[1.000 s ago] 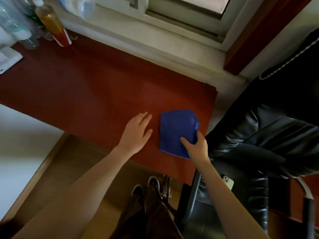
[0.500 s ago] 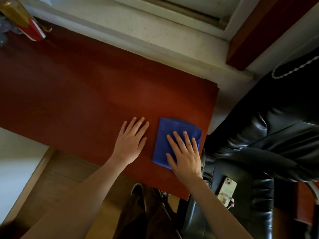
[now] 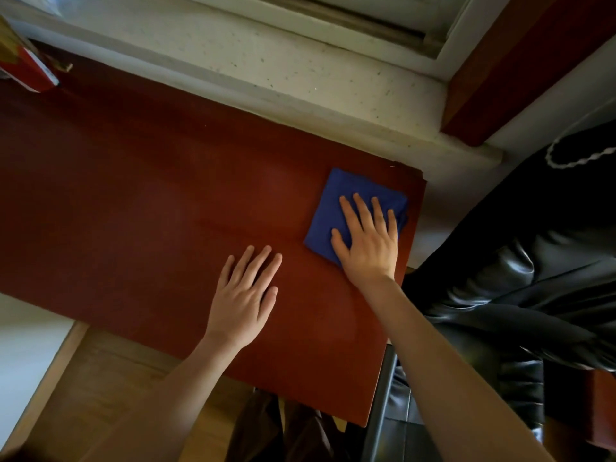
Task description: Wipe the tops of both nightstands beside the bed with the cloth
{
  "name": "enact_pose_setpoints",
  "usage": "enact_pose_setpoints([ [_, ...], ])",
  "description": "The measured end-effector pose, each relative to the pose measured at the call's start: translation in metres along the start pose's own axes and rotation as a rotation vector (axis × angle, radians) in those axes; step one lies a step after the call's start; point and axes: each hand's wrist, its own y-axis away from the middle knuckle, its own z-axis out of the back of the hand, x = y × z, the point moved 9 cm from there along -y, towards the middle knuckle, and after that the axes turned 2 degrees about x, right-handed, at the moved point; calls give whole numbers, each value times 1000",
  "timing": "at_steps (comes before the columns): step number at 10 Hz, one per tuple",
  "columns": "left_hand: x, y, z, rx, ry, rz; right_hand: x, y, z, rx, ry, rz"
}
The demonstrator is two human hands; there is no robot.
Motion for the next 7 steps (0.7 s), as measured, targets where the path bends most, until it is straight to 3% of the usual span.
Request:
enact_pose_setpoints([
  [2, 0, 0, 0, 11, -10, -2, -8, -28, 2, 15, 22, -42],
  [3, -3, -1, 8, 18, 3, -7, -6, -29, 5, 109, 21, -19],
  [4, -7, -8, 27, 89, 59, -11, -5, -22, 41, 108, -191, -26],
  [5, -5, -9, 72, 109, 297, 86, -3, 5, 111, -21, -516, -32],
  [6, -8, -10, 162, -89, 411, 119, 3, 38, 217, -247, -639, 8],
  [7, -22, 11, 275, -365, 535, 0, 12, 94, 337, -527, -625, 124],
])
